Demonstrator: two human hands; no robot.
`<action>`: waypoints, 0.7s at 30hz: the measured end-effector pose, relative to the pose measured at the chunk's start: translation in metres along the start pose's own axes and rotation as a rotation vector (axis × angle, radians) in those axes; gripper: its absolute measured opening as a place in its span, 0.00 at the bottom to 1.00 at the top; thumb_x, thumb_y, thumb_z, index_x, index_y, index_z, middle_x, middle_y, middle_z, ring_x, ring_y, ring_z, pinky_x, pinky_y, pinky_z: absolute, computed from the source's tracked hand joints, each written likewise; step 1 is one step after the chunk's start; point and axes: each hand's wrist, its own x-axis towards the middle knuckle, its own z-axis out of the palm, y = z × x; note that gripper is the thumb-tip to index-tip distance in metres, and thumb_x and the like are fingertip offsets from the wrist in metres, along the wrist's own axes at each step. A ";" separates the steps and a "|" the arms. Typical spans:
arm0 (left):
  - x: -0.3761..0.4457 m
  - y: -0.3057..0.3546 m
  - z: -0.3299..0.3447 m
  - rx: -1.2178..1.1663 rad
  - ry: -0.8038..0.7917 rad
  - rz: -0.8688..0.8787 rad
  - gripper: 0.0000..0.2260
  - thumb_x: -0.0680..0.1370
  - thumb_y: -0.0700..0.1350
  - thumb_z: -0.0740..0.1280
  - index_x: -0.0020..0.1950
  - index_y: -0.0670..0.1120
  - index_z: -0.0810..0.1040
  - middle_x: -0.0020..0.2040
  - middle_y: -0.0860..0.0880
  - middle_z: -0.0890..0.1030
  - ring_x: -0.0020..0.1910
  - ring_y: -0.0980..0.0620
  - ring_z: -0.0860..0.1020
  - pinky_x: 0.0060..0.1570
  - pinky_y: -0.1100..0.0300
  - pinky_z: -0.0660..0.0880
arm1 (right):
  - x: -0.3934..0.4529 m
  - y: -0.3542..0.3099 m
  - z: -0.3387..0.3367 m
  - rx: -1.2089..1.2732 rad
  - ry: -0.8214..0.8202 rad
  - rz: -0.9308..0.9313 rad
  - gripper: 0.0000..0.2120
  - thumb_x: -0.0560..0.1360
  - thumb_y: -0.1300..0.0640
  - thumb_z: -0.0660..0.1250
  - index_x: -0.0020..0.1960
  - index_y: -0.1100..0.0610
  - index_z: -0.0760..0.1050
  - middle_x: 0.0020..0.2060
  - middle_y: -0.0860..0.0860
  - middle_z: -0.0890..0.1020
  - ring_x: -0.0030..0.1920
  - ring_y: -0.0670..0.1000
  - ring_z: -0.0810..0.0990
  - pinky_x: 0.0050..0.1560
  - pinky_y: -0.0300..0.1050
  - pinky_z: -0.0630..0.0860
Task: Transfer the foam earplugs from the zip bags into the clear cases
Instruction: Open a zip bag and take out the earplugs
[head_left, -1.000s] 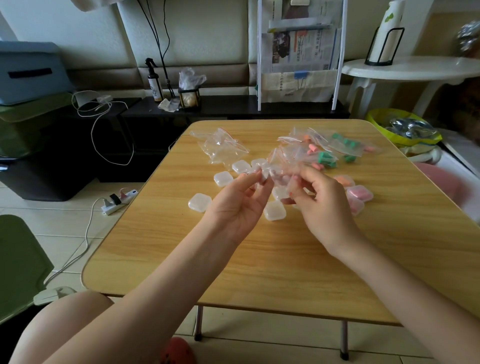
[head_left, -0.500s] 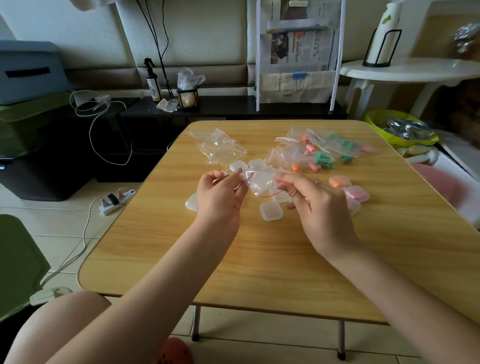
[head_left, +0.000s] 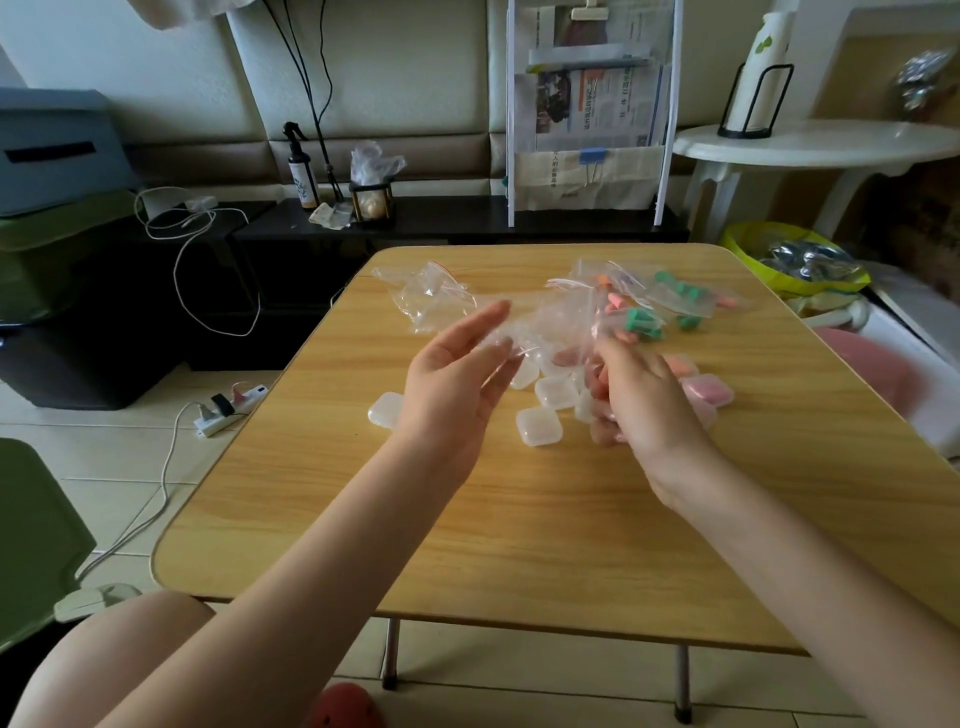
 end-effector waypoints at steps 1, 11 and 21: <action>-0.002 -0.002 0.000 0.054 -0.007 0.012 0.13 0.76 0.30 0.64 0.54 0.44 0.80 0.55 0.50 0.81 0.46 0.56 0.80 0.51 0.61 0.79 | -0.001 -0.004 0.000 0.007 -0.015 0.025 0.24 0.81 0.41 0.52 0.44 0.59 0.76 0.27 0.49 0.66 0.23 0.46 0.64 0.25 0.41 0.62; -0.007 -0.006 -0.002 0.588 0.075 0.249 0.18 0.73 0.40 0.72 0.62 0.50 0.77 0.53 0.57 0.79 0.33 0.59 0.74 0.34 0.66 0.76 | 0.008 0.000 -0.018 -0.248 0.054 -0.153 0.14 0.79 0.53 0.63 0.44 0.61 0.81 0.17 0.38 0.70 0.20 0.40 0.68 0.26 0.34 0.63; 0.004 0.009 -0.018 0.953 0.077 0.202 0.12 0.75 0.43 0.70 0.56 0.52 0.75 0.57 0.51 0.75 0.45 0.52 0.79 0.43 0.61 0.79 | 0.079 -0.019 0.014 -0.185 0.082 -0.073 0.13 0.79 0.49 0.64 0.40 0.54 0.80 0.27 0.47 0.77 0.26 0.46 0.69 0.29 0.40 0.64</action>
